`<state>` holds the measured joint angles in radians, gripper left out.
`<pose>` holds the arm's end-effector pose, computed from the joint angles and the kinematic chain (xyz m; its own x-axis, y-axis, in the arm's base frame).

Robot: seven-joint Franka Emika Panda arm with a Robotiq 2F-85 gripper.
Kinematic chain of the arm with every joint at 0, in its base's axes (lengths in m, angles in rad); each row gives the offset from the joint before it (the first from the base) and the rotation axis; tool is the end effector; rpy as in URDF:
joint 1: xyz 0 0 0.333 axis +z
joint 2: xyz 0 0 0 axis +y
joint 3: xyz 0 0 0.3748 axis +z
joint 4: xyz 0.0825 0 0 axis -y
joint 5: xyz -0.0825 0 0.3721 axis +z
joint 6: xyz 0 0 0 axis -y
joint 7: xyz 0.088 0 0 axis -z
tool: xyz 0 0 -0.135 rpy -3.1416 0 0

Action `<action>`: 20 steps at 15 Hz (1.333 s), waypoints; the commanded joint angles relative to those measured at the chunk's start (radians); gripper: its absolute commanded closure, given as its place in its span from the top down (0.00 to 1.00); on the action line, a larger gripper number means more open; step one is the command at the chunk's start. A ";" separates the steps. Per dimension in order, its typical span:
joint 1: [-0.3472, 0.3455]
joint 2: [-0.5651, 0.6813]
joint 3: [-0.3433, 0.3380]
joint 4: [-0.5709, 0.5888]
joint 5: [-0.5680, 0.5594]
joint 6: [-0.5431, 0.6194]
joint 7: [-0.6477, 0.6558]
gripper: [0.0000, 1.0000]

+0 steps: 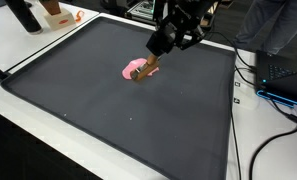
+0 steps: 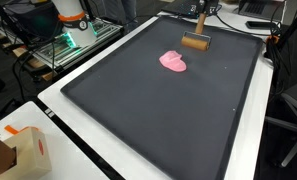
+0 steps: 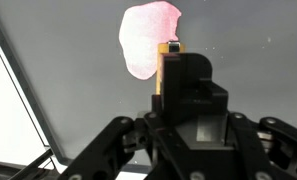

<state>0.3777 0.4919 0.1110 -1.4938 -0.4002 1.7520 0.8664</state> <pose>0.6284 0.2681 0.4059 0.9657 -0.2466 0.0807 -0.2585 -0.8877 0.3811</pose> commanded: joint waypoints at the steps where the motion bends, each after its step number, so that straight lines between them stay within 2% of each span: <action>1: -0.038 -0.042 -0.007 -0.037 0.063 0.056 -0.044 0.23; 7: -0.110 -0.091 -0.018 -0.082 0.162 0.108 -0.148 0.23; 12: -0.162 -0.159 -0.025 -0.155 0.204 0.115 -0.325 0.23; 20: -0.223 -0.318 -0.023 -0.341 0.201 0.235 -0.639 0.23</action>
<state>0.1777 0.2807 0.0851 -1.7117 -0.2183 1.9218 0.3439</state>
